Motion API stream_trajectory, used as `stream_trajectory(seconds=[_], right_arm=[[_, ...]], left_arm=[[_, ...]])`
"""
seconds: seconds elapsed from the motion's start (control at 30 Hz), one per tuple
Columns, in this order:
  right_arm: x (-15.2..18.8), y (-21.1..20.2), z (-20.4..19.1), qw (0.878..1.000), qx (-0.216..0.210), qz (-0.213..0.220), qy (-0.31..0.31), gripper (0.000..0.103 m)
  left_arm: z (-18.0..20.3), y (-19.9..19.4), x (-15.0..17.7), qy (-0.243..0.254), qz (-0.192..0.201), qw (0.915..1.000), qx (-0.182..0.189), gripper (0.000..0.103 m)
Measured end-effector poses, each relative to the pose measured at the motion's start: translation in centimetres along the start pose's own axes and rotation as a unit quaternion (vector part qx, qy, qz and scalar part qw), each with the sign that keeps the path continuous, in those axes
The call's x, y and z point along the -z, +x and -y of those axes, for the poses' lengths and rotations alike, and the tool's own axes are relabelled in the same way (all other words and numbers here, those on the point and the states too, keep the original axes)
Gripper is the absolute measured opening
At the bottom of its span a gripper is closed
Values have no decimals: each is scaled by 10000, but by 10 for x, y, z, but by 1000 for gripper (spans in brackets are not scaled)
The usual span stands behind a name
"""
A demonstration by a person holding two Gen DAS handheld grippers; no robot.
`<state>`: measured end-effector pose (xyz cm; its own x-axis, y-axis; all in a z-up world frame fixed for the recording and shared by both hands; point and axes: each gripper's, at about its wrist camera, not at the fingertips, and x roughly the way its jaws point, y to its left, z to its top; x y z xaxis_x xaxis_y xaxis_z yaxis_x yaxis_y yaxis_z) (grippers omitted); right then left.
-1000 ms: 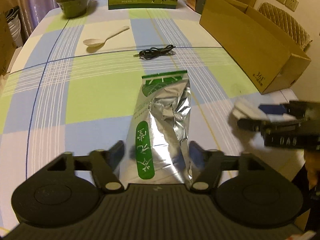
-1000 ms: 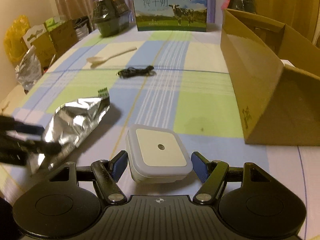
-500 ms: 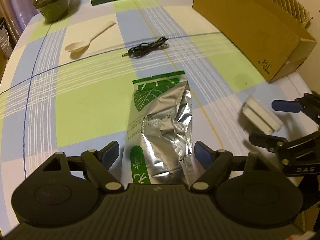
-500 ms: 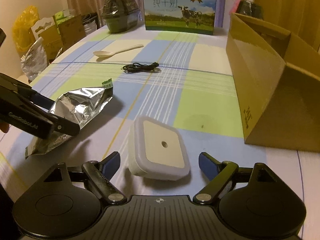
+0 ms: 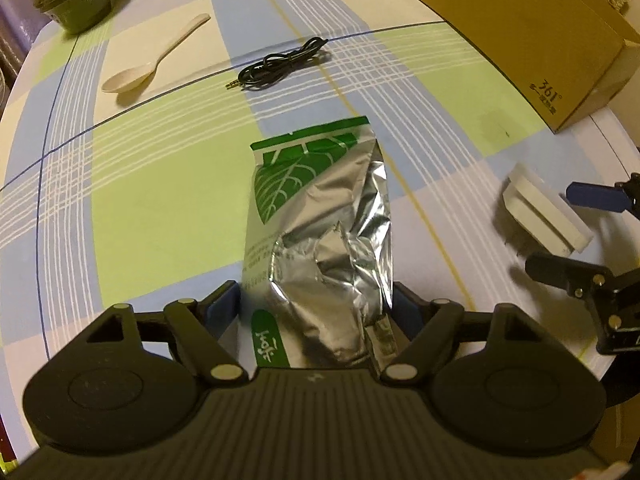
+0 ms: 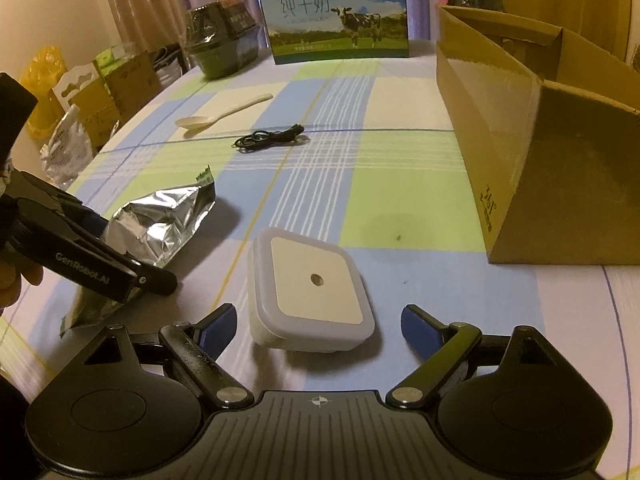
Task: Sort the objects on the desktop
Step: 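Lift the foil pouch and night-light and hold them above the table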
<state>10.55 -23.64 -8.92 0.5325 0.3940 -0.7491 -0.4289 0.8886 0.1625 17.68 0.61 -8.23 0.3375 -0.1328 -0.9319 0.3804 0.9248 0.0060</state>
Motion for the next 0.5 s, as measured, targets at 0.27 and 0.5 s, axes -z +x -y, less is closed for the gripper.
stream_trajectory(seconds=[0.27,0.5], right_arm=[[-2,0,0,9998,-154,44,92,87],[-7,5,5,9994,-228,33,259,87]], left_arm=[[-7,-14,6,-131,127,9997,143,48],[-6,-12,9,-118,107,9998,119,59]])
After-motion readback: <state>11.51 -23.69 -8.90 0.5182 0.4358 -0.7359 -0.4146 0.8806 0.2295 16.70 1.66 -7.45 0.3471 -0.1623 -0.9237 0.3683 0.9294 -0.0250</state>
